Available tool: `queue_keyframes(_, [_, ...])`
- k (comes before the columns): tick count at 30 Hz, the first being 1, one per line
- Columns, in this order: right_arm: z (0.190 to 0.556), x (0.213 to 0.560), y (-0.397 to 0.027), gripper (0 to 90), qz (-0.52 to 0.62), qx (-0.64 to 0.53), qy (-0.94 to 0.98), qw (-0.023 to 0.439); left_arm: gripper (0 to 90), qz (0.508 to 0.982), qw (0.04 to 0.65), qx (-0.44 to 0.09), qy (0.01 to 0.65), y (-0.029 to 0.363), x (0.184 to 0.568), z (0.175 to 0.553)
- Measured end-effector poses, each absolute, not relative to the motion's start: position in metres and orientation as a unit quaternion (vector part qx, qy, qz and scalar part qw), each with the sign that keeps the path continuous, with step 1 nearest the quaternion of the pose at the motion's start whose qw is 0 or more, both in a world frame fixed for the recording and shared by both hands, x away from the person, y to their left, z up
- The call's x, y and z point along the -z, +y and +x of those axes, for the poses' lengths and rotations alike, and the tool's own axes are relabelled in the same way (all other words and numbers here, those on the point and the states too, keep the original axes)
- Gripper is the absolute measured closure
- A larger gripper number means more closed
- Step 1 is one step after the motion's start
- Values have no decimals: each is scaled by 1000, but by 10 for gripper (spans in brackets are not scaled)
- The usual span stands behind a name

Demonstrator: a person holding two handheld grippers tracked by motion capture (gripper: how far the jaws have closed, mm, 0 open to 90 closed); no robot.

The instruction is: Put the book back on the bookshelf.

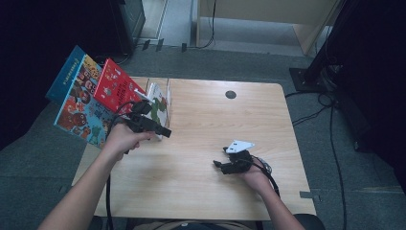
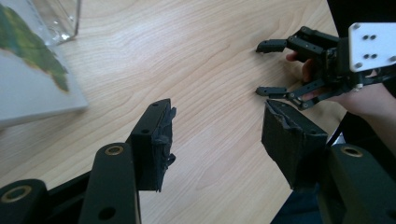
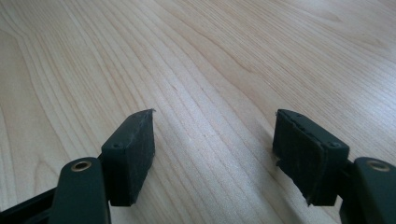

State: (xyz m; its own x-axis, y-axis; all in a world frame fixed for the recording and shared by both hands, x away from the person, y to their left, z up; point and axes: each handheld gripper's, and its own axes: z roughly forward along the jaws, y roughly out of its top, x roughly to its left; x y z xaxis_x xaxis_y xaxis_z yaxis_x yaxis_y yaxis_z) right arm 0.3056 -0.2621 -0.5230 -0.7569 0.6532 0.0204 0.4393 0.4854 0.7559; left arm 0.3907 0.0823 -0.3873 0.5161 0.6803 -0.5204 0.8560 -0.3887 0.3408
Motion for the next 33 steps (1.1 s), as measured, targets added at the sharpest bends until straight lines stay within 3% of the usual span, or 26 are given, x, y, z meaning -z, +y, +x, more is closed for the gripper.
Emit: queue_keyframes(33, [306, 523, -262, 260, 321, -389, 853, 134, 407, 837, 307, 108, 439, 58, 486, 360])
